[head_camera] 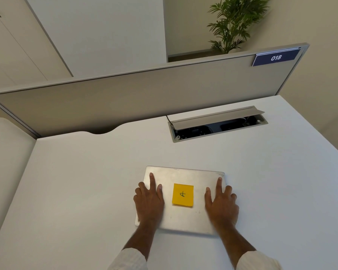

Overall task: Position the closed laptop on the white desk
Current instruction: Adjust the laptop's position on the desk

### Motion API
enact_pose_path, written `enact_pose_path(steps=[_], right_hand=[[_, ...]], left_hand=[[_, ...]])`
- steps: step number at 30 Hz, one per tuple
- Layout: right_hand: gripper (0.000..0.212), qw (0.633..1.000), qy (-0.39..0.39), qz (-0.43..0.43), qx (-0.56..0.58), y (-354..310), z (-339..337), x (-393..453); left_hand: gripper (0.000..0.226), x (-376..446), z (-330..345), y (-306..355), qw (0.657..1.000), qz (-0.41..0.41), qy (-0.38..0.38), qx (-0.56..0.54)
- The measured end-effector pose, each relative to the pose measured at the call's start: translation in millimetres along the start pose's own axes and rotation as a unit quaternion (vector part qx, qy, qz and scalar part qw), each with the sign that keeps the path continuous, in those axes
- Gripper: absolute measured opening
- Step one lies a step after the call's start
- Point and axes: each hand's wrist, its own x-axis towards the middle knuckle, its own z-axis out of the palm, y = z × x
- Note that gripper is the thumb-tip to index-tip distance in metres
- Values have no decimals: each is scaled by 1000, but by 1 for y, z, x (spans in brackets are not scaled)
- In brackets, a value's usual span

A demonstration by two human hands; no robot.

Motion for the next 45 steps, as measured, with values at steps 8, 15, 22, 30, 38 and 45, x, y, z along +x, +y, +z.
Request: enact_pose_path(steps=[8,15,22,30,38,45], right_hand=[[69,1000,1,5,-4,-2,-2,-1],[69,1000,-1,7,-11,-3,-2,-1],[68,1000,0,8,-10,-3,-3,-2],[69,999,10,0,-31,0,-1,-2],[69,999,6,-7,-42,0,-2,-2],[69,999,0,0,-33,1,-3,-6]], left_hand=[[56,-3,0,7,1000,-12,12,-2],[53,-4,0,9,1000,-20,9,22],[54,-3,2,9,999,-21,-8,29],[64,-5,14,8,1000,8,25,16],[69,-6,14,8,1000,9,28,8],[73,-8,9,8,999,-14,-10,29]])
